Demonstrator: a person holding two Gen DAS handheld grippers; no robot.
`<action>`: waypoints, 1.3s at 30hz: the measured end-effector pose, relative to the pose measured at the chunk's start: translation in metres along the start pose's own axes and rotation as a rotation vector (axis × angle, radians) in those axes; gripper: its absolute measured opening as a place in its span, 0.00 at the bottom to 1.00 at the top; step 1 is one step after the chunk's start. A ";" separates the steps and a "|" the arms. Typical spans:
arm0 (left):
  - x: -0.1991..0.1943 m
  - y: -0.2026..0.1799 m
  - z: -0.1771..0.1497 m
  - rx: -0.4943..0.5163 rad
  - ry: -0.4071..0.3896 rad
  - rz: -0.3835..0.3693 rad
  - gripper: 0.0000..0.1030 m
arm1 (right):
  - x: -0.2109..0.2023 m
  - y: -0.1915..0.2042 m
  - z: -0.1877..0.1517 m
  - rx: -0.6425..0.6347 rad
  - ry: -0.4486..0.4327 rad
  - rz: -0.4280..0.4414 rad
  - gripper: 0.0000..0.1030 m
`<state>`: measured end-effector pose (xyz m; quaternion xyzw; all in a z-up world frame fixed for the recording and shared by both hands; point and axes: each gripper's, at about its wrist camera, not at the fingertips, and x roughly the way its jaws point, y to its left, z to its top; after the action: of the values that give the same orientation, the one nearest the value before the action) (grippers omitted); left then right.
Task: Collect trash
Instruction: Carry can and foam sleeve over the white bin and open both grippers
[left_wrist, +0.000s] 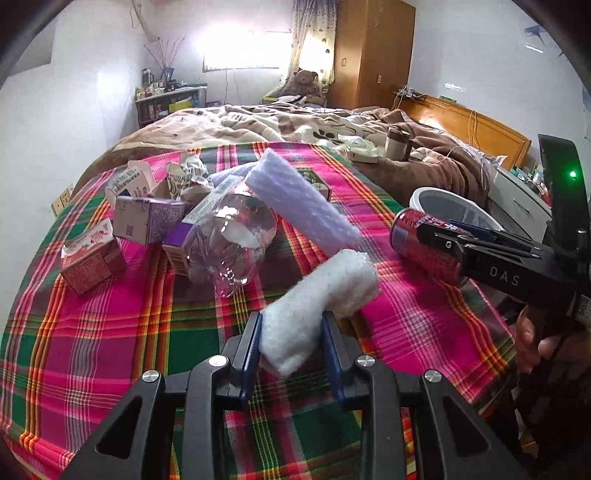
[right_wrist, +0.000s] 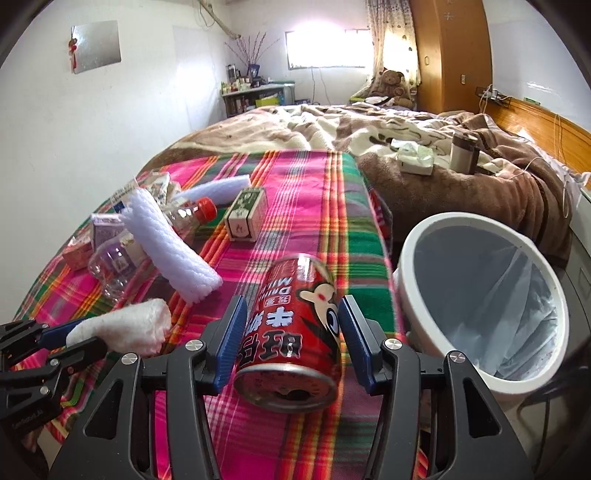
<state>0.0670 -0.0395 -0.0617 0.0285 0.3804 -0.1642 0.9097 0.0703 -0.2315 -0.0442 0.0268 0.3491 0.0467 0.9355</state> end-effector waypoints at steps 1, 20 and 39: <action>-0.002 -0.001 0.003 -0.008 -0.010 -0.002 0.31 | -0.004 -0.002 0.001 0.006 -0.011 -0.001 0.48; 0.003 -0.009 0.012 -0.028 -0.015 0.014 0.31 | 0.017 0.003 0.000 -0.071 0.127 -0.016 0.54; 0.002 -0.047 0.044 0.007 -0.054 -0.015 0.31 | -0.021 -0.048 0.014 0.048 0.015 -0.005 0.53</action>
<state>0.0831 -0.0923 -0.0285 0.0244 0.3553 -0.1730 0.9183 0.0675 -0.2818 -0.0237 0.0481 0.3573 0.0364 0.9321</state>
